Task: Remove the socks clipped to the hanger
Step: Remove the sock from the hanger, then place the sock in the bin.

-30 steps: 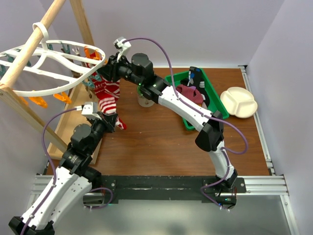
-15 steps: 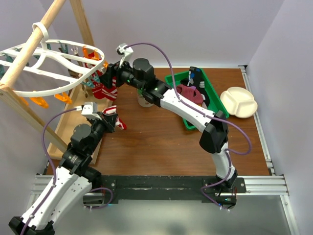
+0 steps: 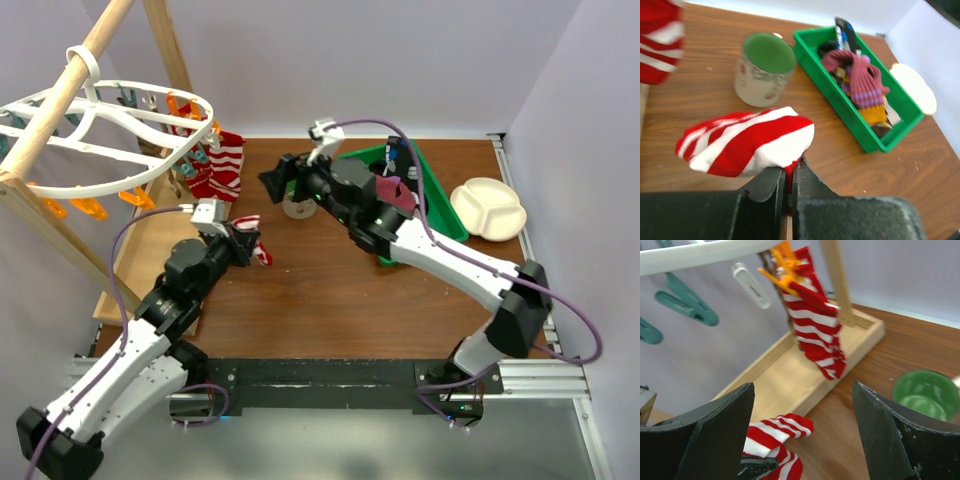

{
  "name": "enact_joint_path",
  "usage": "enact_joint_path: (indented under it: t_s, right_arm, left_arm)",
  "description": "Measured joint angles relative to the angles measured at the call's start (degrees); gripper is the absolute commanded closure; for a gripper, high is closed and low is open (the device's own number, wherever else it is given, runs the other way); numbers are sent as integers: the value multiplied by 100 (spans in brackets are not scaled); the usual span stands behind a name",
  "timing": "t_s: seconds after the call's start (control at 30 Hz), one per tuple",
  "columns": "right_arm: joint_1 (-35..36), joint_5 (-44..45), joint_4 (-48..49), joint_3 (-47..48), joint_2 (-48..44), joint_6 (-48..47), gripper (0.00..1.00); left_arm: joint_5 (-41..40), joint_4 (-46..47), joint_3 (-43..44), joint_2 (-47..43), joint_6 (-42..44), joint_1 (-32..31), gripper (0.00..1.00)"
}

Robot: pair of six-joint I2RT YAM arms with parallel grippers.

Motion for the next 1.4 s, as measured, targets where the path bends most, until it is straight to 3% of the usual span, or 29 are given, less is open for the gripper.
enact_joint_path:
  t_s: [0.2,0.3,0.63,1.17,1.27,1.37,1.4]
  right_arm:
    - [-4,1119,-153,-1058,-1272,-74,12]
    - [-4,1786,-350,-1436,-2041,-120,9]
    - [-11,3464,-804,-1971,-4148,-275,8]
    - [-11,3919,-1390,-1969,-4398,-461,7]
    - [-11,3919,-1436,-1969,-4398,-461,7]
    - [-11,3917,-1473,-1969,-4398,-463,6]
    - [-11,3915,-1480,-1969,-4398,-463,6]
  left_arm:
    - [-901,437,468,1244,87,-1923,100]
    - [-977,831,835,2157,92,-2413,100]
    - [-542,1967,2929,5237,258,-2750,100]
    - [782,2990,6763,9112,407,-2761,99]
    - [748,2986,7274,9656,387,-2761,93]
    - [616,2924,7488,10089,376,-2754,80]
    - [588,2868,7578,10240,356,-2750,70]
